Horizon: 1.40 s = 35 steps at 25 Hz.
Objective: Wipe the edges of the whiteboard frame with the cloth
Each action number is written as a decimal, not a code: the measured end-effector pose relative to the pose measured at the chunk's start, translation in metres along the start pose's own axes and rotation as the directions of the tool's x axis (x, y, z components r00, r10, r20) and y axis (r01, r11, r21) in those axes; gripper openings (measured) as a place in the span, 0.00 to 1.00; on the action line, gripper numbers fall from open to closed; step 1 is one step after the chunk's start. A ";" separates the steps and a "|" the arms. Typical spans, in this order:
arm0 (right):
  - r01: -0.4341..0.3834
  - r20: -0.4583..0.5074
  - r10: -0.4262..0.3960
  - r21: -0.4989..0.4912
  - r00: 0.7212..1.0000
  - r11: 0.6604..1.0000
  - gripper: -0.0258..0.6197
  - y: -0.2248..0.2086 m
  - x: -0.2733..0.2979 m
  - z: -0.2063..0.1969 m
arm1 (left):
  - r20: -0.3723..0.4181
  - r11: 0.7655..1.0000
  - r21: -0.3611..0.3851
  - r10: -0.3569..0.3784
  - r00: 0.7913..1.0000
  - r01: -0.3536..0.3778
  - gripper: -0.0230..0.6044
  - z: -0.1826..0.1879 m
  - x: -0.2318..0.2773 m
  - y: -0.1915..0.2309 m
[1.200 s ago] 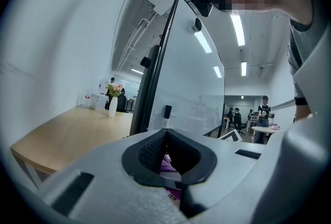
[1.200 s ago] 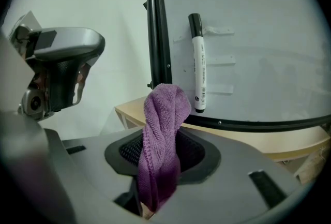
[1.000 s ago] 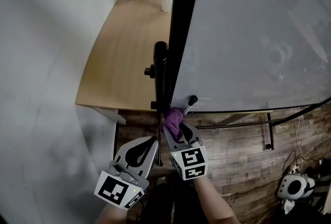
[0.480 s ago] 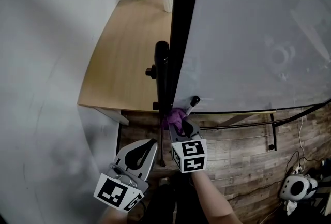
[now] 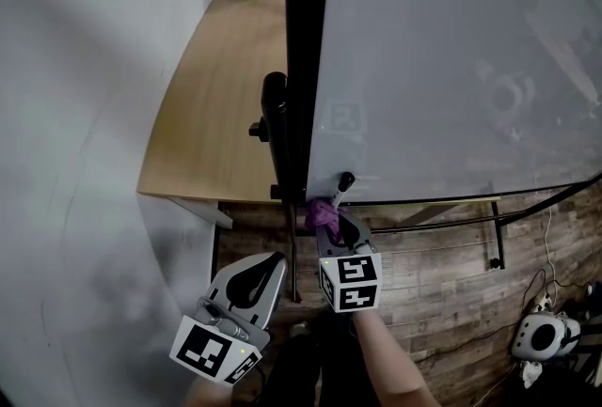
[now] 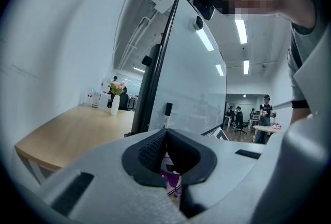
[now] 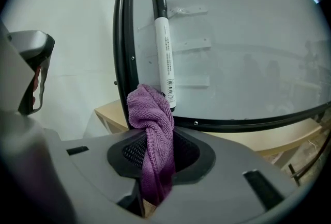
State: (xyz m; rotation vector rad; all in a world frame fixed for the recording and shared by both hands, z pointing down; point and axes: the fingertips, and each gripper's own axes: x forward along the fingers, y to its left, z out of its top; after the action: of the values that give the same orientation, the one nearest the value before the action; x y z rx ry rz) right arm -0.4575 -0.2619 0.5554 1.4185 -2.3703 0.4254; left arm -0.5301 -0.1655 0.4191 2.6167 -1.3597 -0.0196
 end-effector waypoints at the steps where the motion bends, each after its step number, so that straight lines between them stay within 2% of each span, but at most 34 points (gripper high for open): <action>1: 0.006 0.001 -0.006 -0.005 1.000 1.000 0.18 -0.002 -0.001 0.000 | 0.000 1.000 0.000 -0.002 1.000 0.002 0.06 0.000 0.001 -0.001; 13: 0.080 0.001 -0.080 -0.045 0.997 0.996 0.18 -0.035 -0.016 -0.006 | -0.004 0.999 0.007 -0.040 0.999 0.040 0.06 -0.001 0.014 -0.016; 18: 0.103 0.008 -0.103 -0.028 0.995 0.994 0.18 -0.052 -0.023 -0.004 | -0.003 0.998 0.009 -0.067 0.998 0.067 0.06 0.001 0.025 -0.025; 23: 0.157 0.013 -0.157 0.043 0.987 0.987 0.18 -0.080 -0.034 -0.007 | -0.002 0.996 0.012 -0.092 0.996 0.092 0.06 0.002 0.033 -0.032; 31: 0.243 0.002 -0.243 0.065 0.970 0.968 0.18 -0.123 -0.052 -0.013 | -0.003 0.992 0.016 -0.125 0.992 0.125 0.06 0.002 0.044 -0.046; 35: 0.255 -0.007 -0.255 0.055 0.967 0.965 0.18 -0.133 -0.055 -0.015 | 0.001 0.990 0.019 -0.137 0.991 0.137 0.06 0.002 0.048 -0.053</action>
State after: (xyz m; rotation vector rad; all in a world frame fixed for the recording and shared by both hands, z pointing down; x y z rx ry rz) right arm -0.3132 -0.2731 0.5549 1.7214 -2.1504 0.4231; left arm -0.4600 -0.1751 0.4111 2.7217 -1.1840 -0.0290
